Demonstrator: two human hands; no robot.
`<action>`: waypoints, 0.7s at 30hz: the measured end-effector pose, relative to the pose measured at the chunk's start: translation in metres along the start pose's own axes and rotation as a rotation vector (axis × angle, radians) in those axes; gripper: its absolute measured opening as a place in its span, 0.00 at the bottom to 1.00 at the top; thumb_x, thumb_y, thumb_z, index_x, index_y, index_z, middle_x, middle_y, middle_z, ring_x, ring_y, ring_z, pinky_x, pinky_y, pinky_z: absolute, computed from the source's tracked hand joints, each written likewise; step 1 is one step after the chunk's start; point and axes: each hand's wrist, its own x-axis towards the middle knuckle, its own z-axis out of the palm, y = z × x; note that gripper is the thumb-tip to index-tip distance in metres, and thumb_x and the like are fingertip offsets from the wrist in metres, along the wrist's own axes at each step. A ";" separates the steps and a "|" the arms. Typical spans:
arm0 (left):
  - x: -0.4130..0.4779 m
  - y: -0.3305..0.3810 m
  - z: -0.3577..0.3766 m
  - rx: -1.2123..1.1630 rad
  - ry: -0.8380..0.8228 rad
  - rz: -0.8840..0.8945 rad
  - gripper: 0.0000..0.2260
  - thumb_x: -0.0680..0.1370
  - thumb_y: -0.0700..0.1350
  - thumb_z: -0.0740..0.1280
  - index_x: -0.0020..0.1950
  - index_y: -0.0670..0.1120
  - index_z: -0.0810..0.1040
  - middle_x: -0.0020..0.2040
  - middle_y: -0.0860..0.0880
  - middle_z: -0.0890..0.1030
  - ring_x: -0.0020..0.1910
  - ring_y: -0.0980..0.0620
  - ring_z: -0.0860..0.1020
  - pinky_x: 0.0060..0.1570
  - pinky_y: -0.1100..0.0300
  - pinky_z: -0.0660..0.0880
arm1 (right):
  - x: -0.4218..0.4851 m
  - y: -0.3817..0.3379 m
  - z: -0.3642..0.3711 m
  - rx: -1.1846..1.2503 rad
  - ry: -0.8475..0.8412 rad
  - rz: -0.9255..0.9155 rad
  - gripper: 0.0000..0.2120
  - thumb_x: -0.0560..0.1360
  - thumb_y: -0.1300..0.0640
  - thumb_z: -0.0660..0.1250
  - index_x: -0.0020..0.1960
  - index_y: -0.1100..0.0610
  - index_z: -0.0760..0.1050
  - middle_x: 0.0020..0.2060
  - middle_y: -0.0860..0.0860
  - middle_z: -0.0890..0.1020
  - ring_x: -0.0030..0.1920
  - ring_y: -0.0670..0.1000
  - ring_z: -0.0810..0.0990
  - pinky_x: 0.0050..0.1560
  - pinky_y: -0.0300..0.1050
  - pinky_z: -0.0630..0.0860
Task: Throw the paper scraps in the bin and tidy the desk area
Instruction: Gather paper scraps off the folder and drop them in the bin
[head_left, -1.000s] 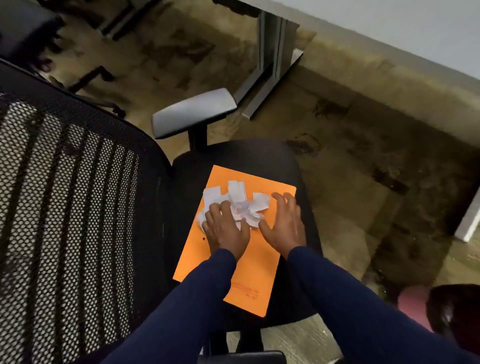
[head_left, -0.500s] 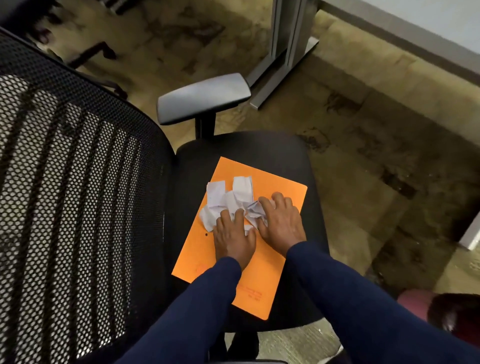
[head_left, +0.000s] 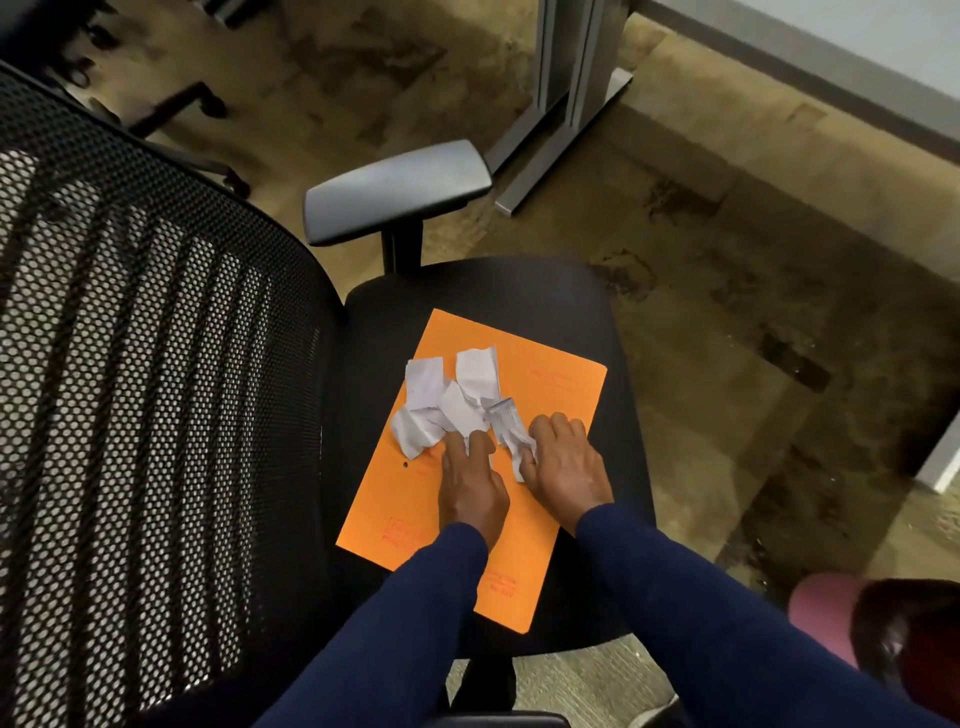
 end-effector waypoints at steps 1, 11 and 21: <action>-0.001 0.001 0.001 -0.007 0.001 0.002 0.12 0.73 0.31 0.62 0.54 0.43 0.73 0.53 0.41 0.71 0.47 0.43 0.72 0.41 0.54 0.69 | 0.000 0.000 0.000 0.028 -0.003 0.009 0.14 0.82 0.48 0.57 0.64 0.53 0.69 0.57 0.52 0.74 0.55 0.52 0.71 0.43 0.43 0.68; -0.005 -0.001 -0.012 -0.112 0.040 0.013 0.13 0.71 0.28 0.61 0.49 0.43 0.72 0.51 0.45 0.70 0.44 0.46 0.70 0.40 0.56 0.66 | 0.010 -0.013 -0.022 0.366 0.139 -0.071 0.05 0.77 0.57 0.67 0.52 0.55 0.75 0.63 0.53 0.71 0.59 0.54 0.74 0.48 0.47 0.76; -0.007 -0.018 -0.022 -0.141 0.054 0.008 0.11 0.72 0.29 0.60 0.47 0.43 0.72 0.50 0.47 0.70 0.45 0.47 0.71 0.41 0.56 0.70 | 0.030 -0.022 -0.010 0.313 0.082 -0.164 0.07 0.78 0.57 0.66 0.55 0.54 0.77 0.59 0.51 0.76 0.56 0.54 0.74 0.53 0.46 0.76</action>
